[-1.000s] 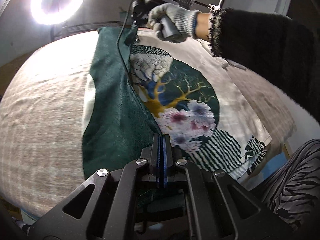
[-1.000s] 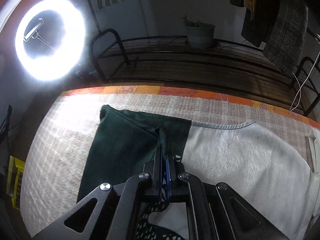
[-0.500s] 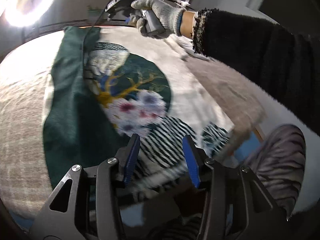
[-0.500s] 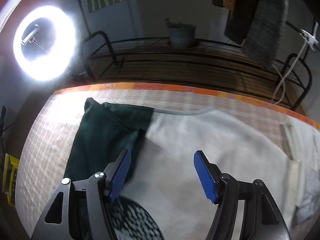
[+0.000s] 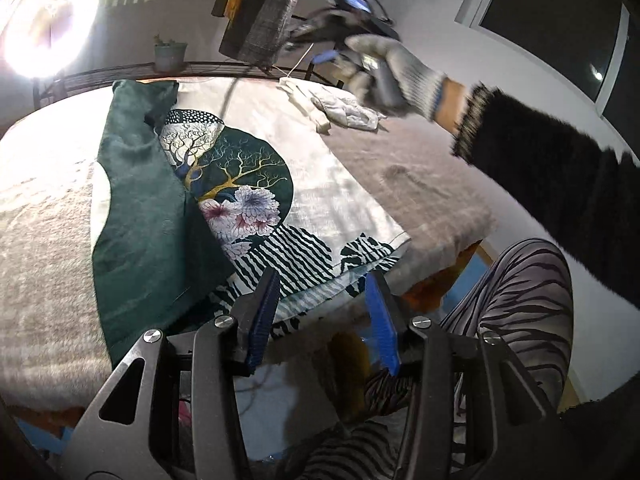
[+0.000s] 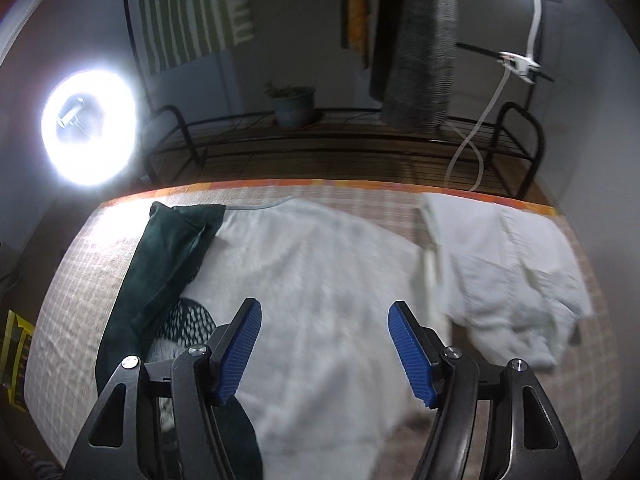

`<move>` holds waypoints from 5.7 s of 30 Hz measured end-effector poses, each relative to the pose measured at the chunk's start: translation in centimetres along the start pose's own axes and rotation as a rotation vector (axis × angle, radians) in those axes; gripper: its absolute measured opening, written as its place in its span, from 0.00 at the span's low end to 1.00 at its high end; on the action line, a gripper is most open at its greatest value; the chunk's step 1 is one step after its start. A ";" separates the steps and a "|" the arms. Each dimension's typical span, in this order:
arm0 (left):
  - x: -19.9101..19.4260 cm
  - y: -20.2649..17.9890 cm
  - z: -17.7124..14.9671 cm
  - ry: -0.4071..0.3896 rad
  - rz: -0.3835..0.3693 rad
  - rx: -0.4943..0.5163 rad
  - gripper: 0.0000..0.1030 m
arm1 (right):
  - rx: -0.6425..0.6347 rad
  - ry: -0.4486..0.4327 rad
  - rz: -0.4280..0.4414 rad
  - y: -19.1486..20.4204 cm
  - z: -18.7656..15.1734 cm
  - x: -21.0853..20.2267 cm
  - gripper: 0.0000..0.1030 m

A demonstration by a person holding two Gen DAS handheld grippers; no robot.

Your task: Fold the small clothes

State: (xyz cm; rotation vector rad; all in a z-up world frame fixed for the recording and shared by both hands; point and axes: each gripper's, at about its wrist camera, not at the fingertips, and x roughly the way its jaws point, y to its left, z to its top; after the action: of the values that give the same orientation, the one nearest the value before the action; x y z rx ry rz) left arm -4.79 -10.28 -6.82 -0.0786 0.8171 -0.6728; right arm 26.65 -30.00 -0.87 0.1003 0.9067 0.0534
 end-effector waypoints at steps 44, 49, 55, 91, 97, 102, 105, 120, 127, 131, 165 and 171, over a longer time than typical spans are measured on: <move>20.7 -10.6 2.6 0.193 0.021 0.223 0.50 | 0.264 -0.076 0.170 -23.6 -16.7 -12.9 0.58; 21.3 -10.4 3.0 0.171 0.112 0.235 0.02 | 0.284 -0.052 0.251 -22.1 -14.9 -9.9 0.58; 19.3 -7.0 4.4 0.137 0.052 0.036 0.02 | 0.335 0.021 0.333 -18.7 -11.4 -4.1 0.58; 11.4 2.0 3.6 -0.008 0.029 -0.287 0.01 | 0.120 0.049 0.154 0.9 1.3 6.2 0.00; 9.3 5.3 2.4 -0.023 0.073 -0.376 0.02 | -0.026 0.077 0.165 9.0 2.3 8.4 0.00; 8.6 7.2 1.0 -0.004 0.106 -0.413 0.01 | -0.138 0.116 0.167 14.9 1.6 10.9 0.00; 8.2 7.6 0.4 -0.003 0.131 -0.409 0.02 | -0.168 0.140 0.187 17.1 0.7 12.3 0.00; 2.3 6.4 0.9 -0.064 0.162 -0.277 0.39 | 0.040 0.120 0.483 10.4 2.7 9.7 0.42; 0.3 9.5 1.5 -0.126 0.276 -0.277 0.39 | 0.239 0.129 0.341 3.9 2.0 12.6 0.42; 0.4 12.2 1.4 -0.123 0.317 -0.348 0.39 | 0.187 0.165 0.263 4.7 1.7 14.8 0.42; 1.4 19.0 -1.0 -0.057 0.325 -0.588 0.39 | 0.021 0.242 0.269 8.9 5.7 16.5 0.00; 1.3 18.8 -0.8 -0.062 0.334 -0.581 0.39 | 0.096 0.222 0.398 12.0 9.8 18.3 0.22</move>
State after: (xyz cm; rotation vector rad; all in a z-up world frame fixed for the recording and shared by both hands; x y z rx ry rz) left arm 5.16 3.99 -14.18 -0.4757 0.9193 -0.1032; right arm 45.62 -17.04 -7.86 0.3689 1.0998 0.3978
